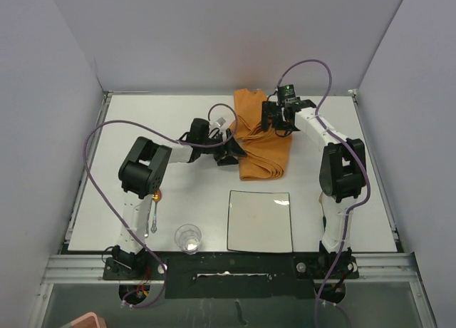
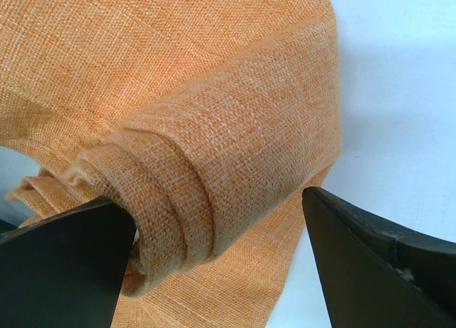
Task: Set the dinner table for one person
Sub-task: Flatten out the napkin at the center of the board.
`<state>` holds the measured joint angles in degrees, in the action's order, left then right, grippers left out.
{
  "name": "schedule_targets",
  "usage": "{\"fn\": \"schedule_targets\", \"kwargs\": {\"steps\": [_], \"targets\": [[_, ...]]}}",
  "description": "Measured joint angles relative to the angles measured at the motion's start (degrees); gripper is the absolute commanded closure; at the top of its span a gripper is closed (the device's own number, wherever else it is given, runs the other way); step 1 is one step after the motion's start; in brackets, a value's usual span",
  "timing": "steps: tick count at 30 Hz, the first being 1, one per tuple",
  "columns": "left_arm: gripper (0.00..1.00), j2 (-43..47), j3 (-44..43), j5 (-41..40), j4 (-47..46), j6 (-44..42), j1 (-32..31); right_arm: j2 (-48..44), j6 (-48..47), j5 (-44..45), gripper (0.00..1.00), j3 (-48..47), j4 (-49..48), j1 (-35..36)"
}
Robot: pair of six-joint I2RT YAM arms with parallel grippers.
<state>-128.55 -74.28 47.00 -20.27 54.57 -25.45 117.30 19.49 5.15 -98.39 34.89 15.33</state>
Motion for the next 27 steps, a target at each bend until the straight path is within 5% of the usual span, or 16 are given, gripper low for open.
{"fn": "schedule_targets", "kwargs": {"steps": [10,16,25,27], "targets": [[0.38,1.66,-9.07,-9.66,21.92,-13.64,-4.17,0.00,0.04,-0.07,0.00,0.00,0.00,-0.09],[1.00,-1.09,-13.14,-13.11,27.61,-17.25,-7.58,0.00,0.04,-0.02,0.01,0.00,0.00,-0.79],[1.00,-3.37,-15.37,-10.36,28.87,-16.83,-8.37,0.00,0.07,0.00,0.01,0.00,0.02,-1.05],[1.00,-3.37,-15.34,-10.34,28.89,-16.76,-8.37,0.00,0.04,0.07,0.20,0.00,0.02,-1.05]]}}
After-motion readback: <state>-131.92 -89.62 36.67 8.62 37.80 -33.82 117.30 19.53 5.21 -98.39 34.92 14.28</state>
